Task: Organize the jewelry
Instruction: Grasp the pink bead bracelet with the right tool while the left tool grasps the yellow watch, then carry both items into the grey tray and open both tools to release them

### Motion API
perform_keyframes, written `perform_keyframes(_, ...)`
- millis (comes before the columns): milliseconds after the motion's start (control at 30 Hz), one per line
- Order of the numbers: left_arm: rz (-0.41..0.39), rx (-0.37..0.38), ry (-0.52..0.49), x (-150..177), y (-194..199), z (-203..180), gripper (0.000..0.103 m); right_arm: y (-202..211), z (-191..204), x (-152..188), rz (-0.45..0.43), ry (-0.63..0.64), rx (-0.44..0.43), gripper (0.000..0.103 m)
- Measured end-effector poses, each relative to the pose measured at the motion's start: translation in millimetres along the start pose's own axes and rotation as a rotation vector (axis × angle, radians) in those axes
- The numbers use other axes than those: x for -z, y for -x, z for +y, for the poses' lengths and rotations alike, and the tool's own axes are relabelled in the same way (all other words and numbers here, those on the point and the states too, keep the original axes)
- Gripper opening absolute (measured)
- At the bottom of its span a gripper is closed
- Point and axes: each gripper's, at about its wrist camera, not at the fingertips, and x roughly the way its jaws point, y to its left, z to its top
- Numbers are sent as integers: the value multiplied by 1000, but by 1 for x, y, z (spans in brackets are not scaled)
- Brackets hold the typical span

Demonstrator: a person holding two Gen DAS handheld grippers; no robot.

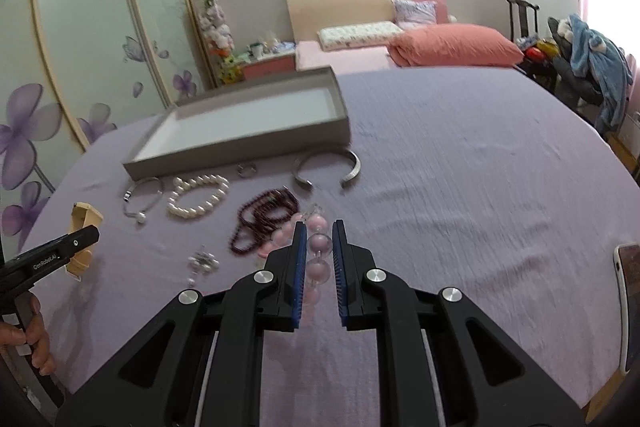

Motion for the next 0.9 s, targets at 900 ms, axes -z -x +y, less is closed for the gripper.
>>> perform_keyframes(900, -99, 32, -24, -13, 30, 0, 39, 22, 14, -30, -119, 34, -45, 14)
